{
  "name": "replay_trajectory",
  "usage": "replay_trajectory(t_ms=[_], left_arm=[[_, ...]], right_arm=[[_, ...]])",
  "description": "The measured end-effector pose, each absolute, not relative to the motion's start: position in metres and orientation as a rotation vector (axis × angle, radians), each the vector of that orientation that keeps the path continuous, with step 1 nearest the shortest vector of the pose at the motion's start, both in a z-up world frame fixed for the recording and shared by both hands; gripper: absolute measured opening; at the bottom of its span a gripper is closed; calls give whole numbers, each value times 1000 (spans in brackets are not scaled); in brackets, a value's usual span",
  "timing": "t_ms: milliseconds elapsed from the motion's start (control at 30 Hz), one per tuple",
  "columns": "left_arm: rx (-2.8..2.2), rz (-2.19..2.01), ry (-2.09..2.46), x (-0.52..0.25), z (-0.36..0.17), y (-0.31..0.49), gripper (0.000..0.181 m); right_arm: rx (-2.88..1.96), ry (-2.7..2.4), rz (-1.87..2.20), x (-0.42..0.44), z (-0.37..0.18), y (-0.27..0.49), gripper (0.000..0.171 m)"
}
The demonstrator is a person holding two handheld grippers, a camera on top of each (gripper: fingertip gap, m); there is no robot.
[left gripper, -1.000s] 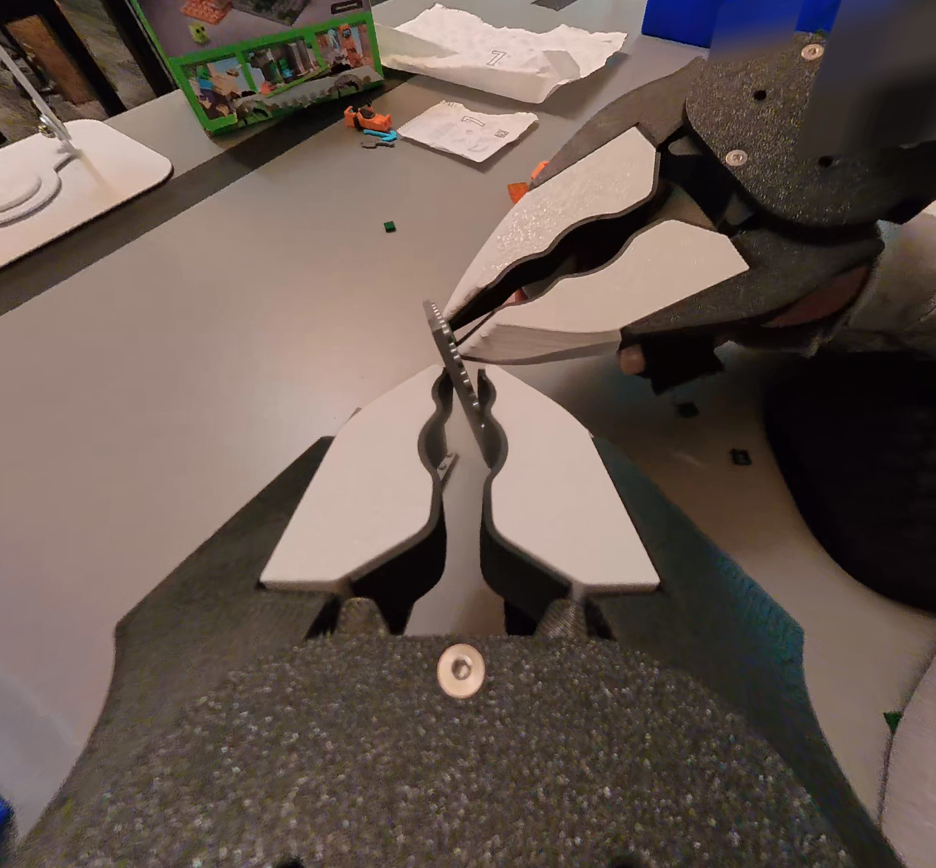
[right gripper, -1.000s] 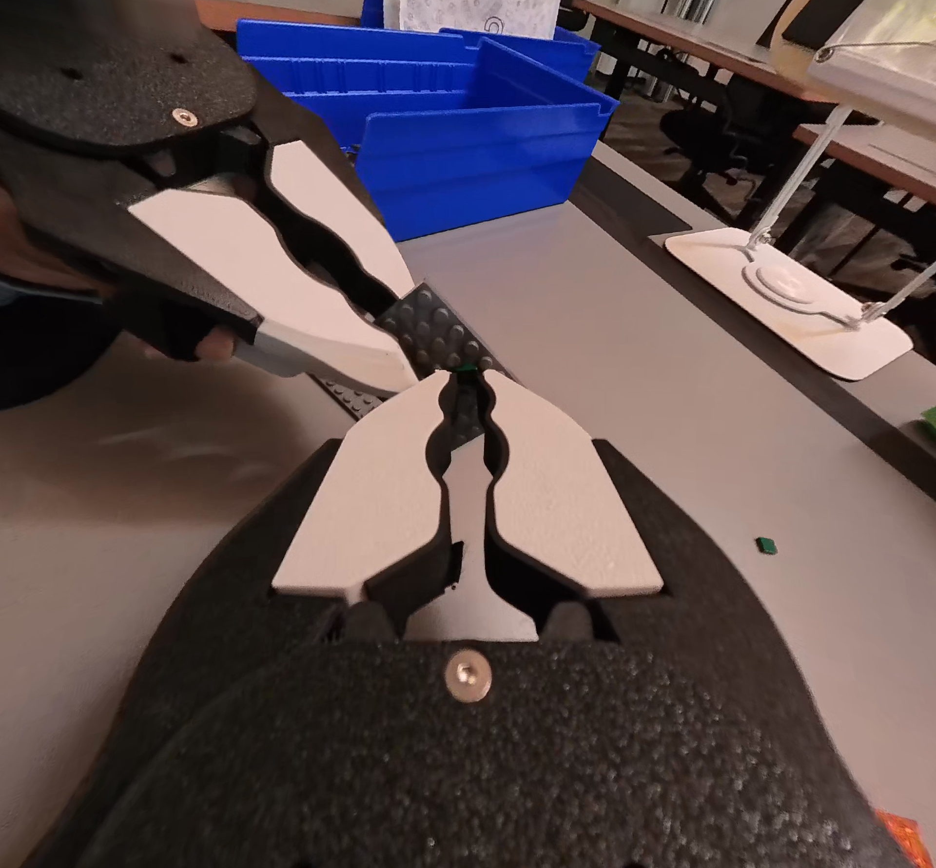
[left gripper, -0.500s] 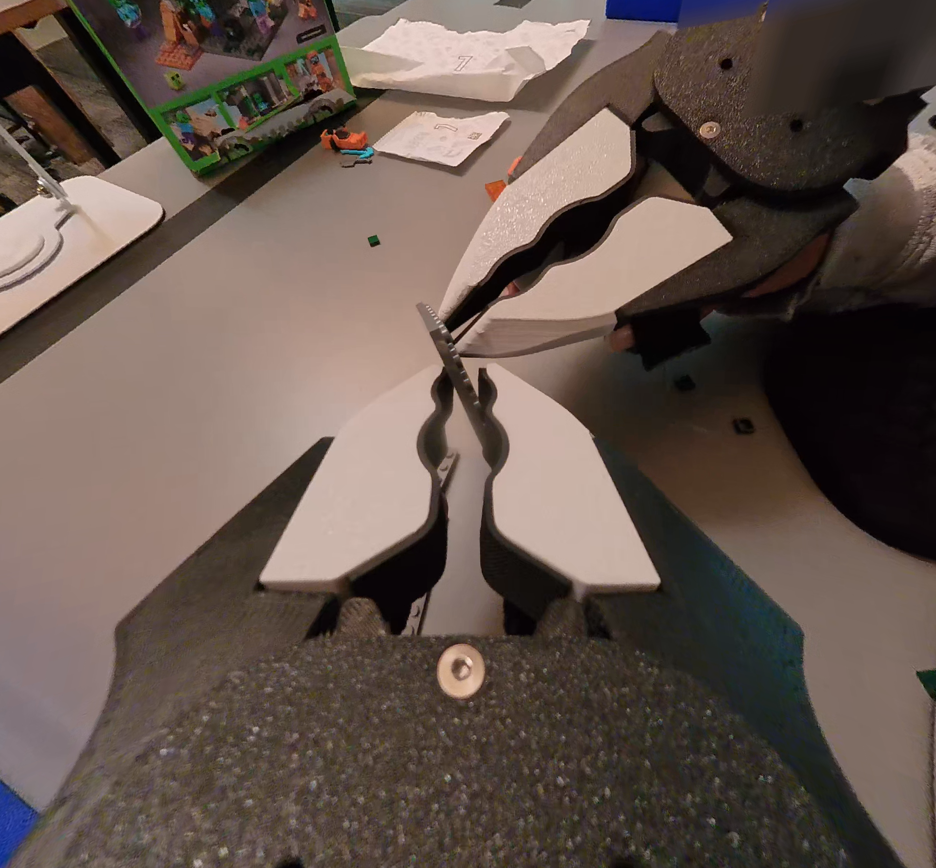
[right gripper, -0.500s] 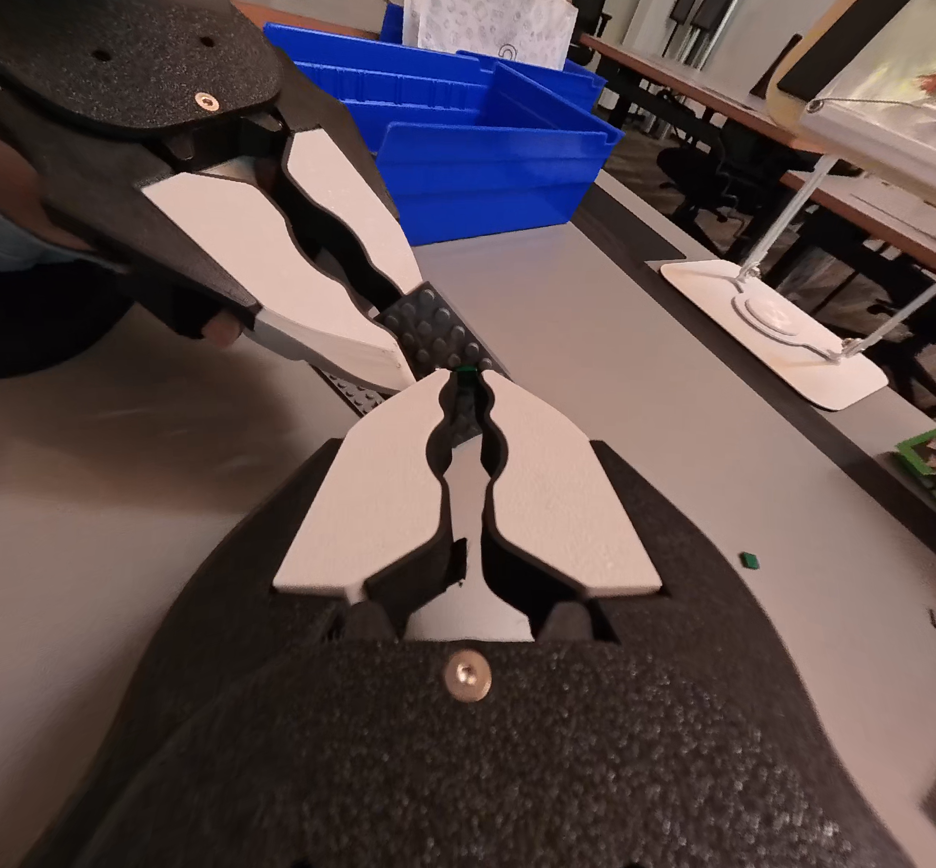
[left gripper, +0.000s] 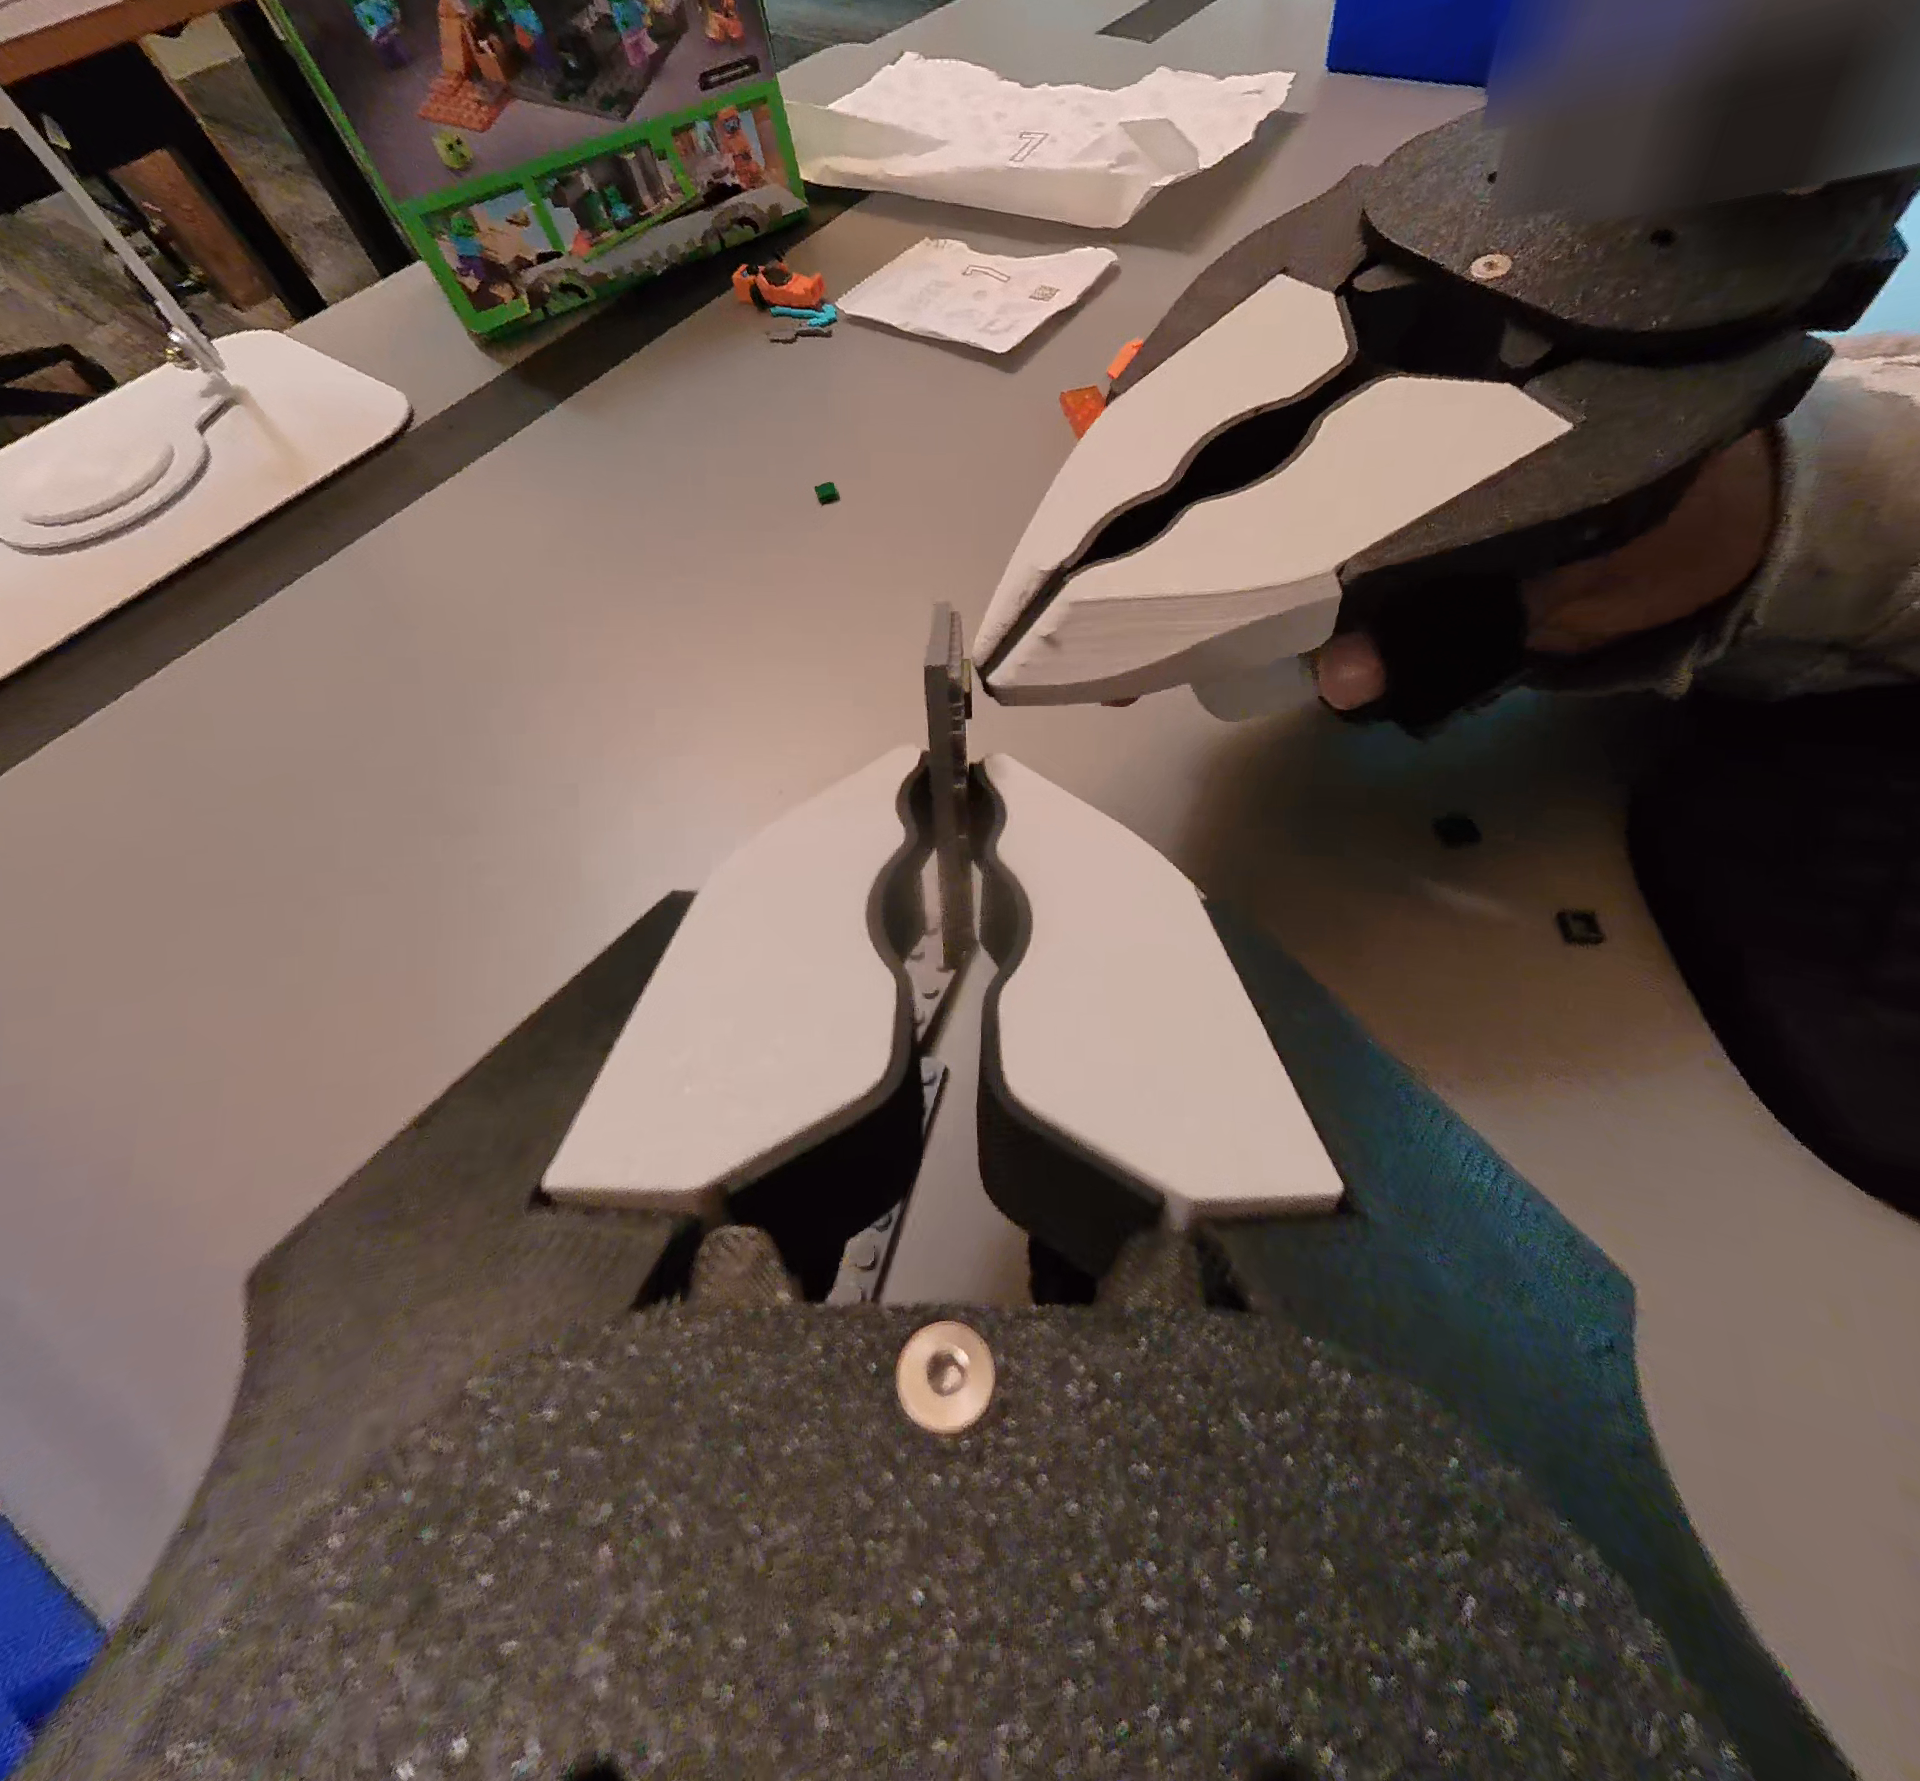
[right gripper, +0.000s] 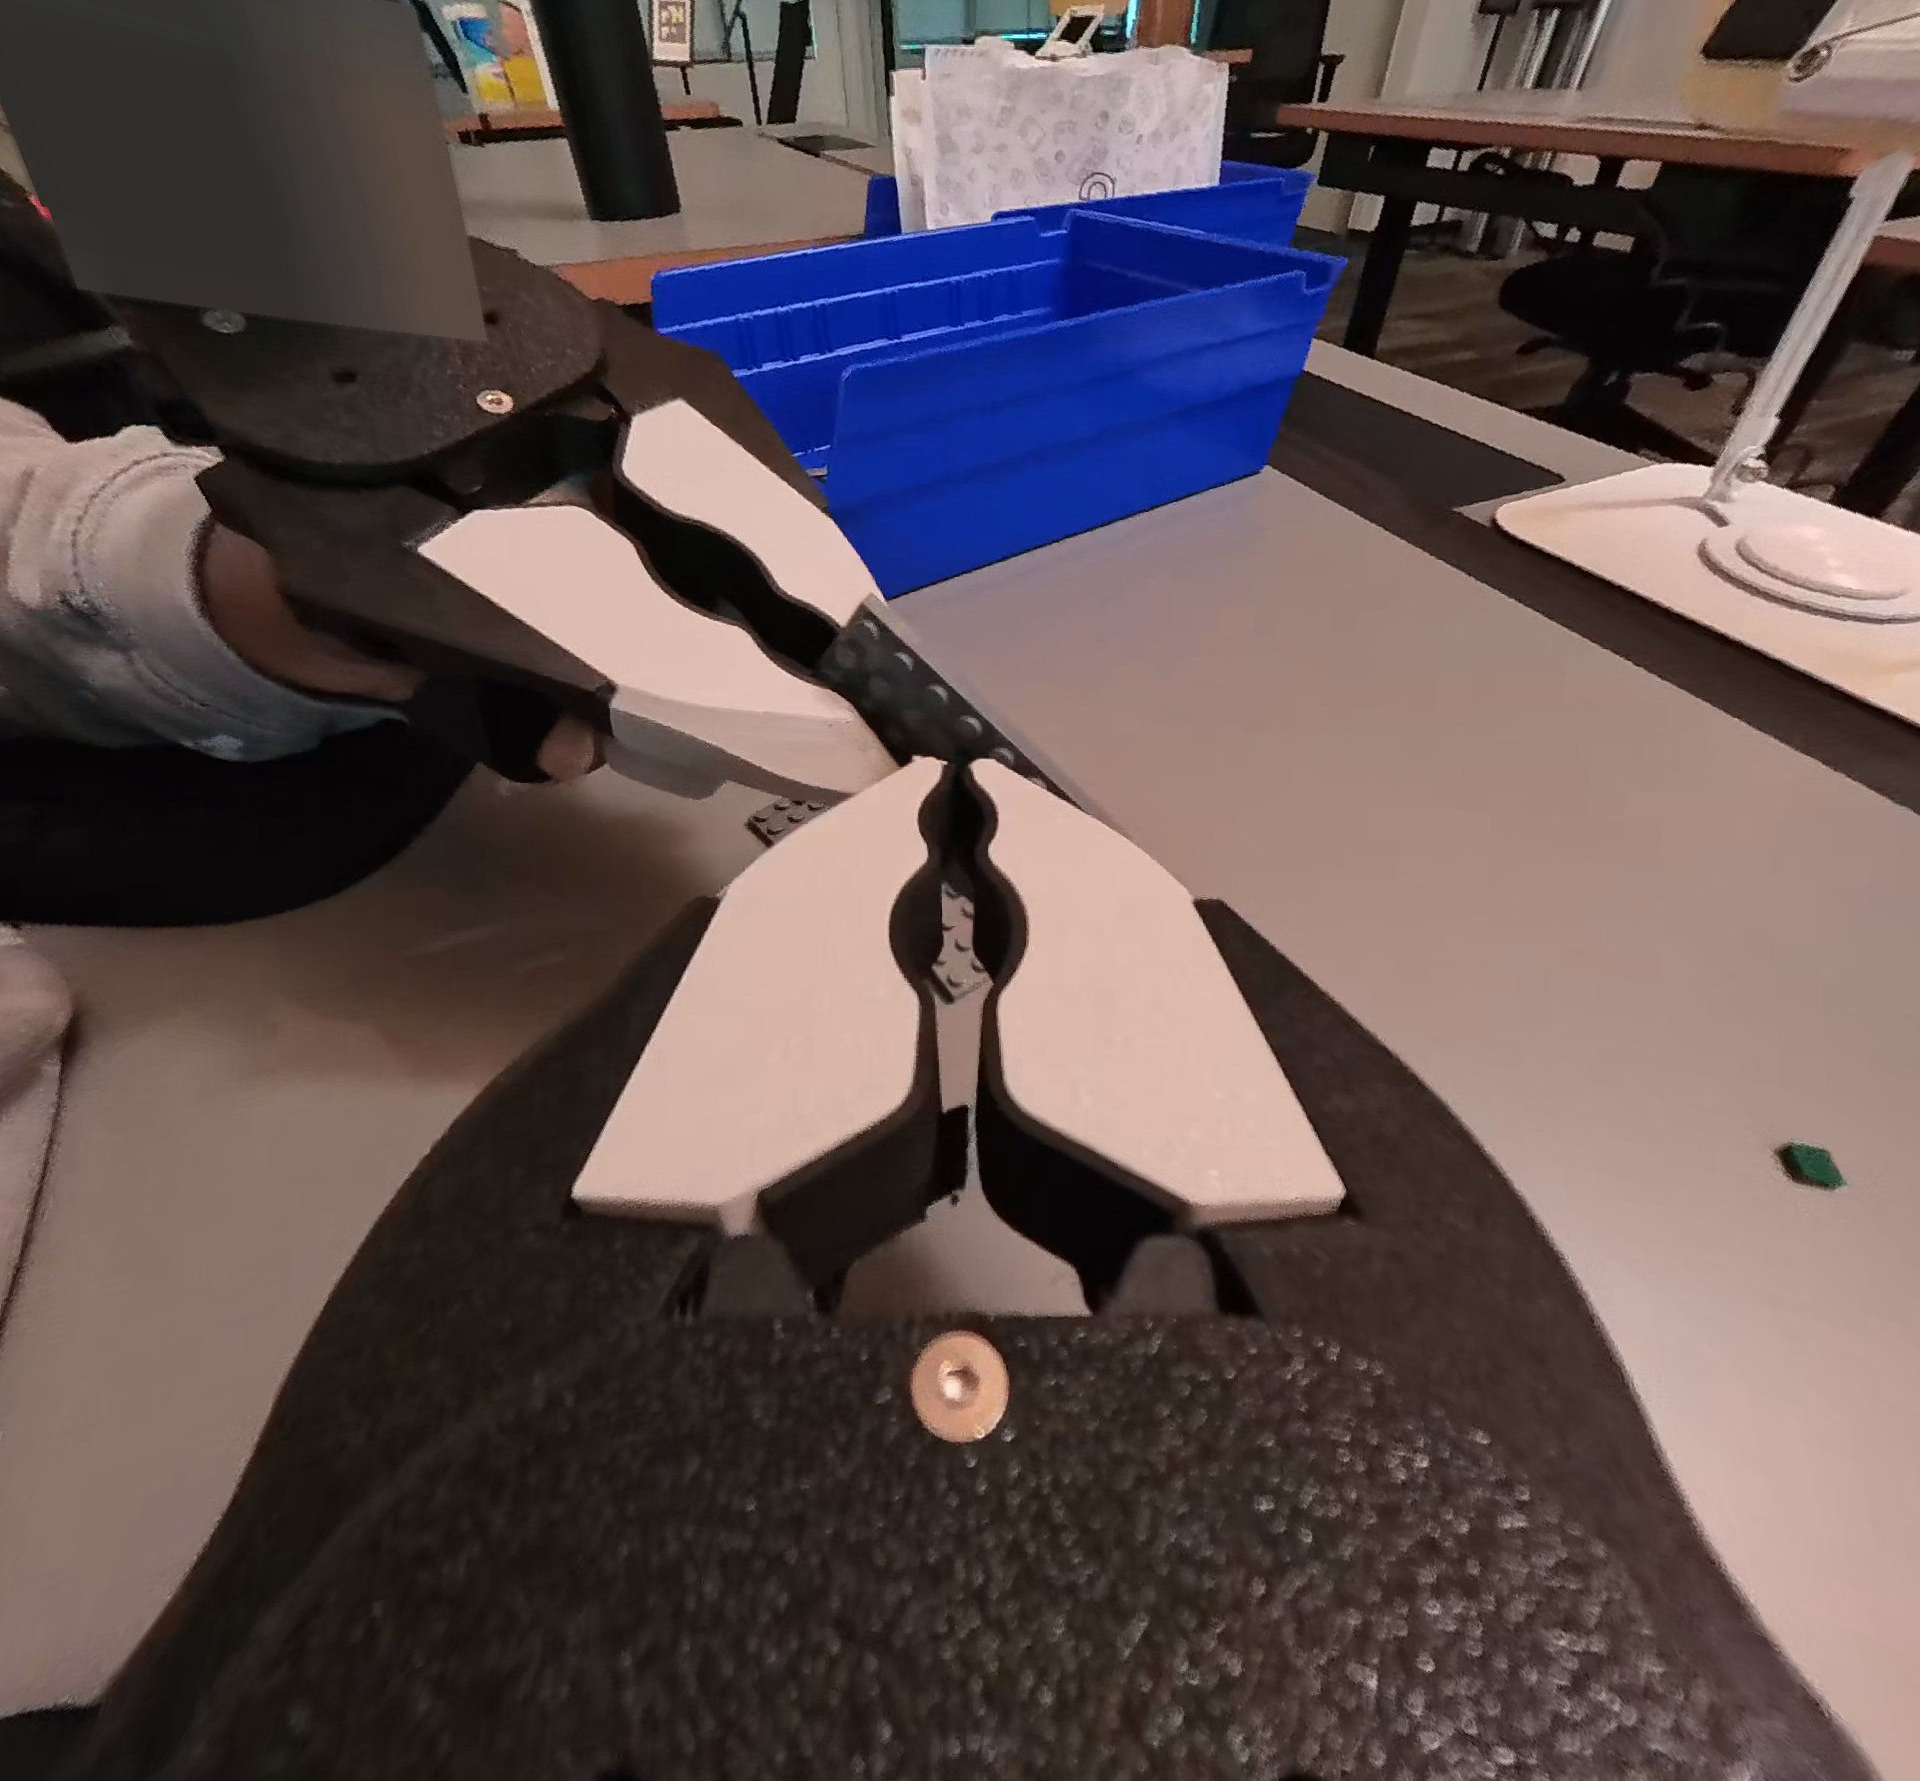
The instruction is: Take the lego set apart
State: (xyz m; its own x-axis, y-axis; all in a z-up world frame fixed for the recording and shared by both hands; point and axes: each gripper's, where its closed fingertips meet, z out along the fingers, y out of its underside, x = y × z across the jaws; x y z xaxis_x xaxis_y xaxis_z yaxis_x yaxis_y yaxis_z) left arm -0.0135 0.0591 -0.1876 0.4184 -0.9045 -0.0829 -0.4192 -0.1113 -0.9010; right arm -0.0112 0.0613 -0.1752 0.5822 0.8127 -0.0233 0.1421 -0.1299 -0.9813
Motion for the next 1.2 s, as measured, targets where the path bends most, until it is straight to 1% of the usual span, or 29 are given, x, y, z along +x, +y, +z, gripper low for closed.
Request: replay_trajectory(t_ms=[67, 100, 133, 267, 500, 1200], left_arm=[[-1706, -605, 1137, -15, -186, 63, 5], [-1703, -602, 1135, -15, -186, 63, 5], [-1703, -600, 1126, -15, -185, 64, 5], [-1704, -599, 1097, -14, -185, 65, 6], [-1713, -690, 1126, -11, -185, 57, 8], [-1696, -538, 1340, -13, -184, 47, 10]], right_arm=[[-1635, -799, 646, -8, -176, 66, 0], [-1644, -799, 638, -8, -177, 67, 8], [-1661, -808, 654, -11, -180, 66, 11], [-1681, -757, 664, -11, -178, 69, 14], [-1674, -730, 639, -10, -176, 69, 6], [-1551, -933, 401, -12, -175, 59, 5]])
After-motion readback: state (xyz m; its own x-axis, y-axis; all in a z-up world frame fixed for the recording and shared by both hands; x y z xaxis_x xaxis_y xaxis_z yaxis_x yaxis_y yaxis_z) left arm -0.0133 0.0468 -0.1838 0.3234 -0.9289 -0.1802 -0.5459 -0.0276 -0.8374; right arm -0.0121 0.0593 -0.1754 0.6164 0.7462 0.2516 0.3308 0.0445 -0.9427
